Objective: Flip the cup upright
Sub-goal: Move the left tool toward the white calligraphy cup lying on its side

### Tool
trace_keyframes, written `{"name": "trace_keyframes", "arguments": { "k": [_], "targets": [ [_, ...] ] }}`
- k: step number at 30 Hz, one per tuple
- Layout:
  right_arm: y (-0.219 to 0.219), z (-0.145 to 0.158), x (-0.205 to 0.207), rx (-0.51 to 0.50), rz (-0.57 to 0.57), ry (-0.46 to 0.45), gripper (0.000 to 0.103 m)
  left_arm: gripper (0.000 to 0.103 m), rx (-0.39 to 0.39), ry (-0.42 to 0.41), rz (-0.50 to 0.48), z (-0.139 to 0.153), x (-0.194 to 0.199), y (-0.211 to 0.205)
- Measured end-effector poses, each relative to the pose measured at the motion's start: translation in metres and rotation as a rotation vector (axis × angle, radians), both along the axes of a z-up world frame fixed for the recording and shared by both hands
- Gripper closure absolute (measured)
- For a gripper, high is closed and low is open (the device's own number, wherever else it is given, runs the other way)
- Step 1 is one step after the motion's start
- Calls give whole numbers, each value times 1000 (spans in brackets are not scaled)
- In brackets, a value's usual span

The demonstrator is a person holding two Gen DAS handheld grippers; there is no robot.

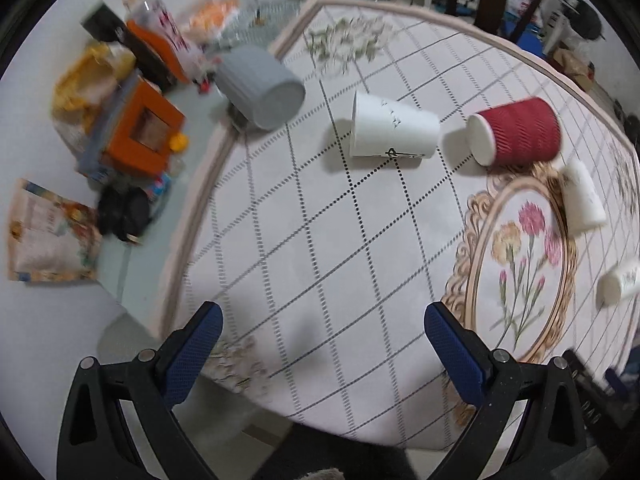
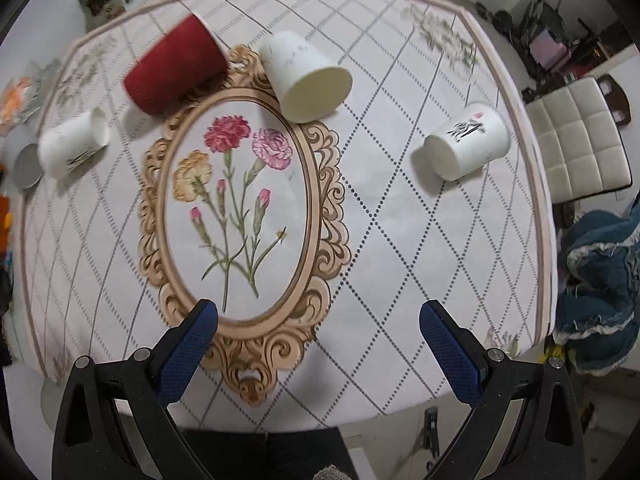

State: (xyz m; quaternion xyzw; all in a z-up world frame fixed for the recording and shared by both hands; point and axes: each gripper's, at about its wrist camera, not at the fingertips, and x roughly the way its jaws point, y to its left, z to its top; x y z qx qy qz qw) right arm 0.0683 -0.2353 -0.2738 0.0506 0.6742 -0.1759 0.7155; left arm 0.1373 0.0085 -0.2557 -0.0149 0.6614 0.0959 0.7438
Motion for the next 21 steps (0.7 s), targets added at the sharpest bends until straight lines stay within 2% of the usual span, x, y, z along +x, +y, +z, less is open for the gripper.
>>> {"name": "trace_keyframes", "arguments": {
  "k": [5,8,12,16,21],
  "targets": [
    [-2,-23,25,-15,-39,48,1,0,-191,62,175,-31,41,20],
    [-2,-35,40,-37,-47,71,1,1,-280,115,265,-55,63,22],
    [-1,-53,61,-78,-45,106,1,1,-363,153,329,-74,85,17],
    [-5,-64,75,-106,-53,126,1,1,-458,155,410,-83,106,17],
    [-7,-71,90,-126,-63,141,1,1,-509,133,508,-85,129,23]
  ]
}}
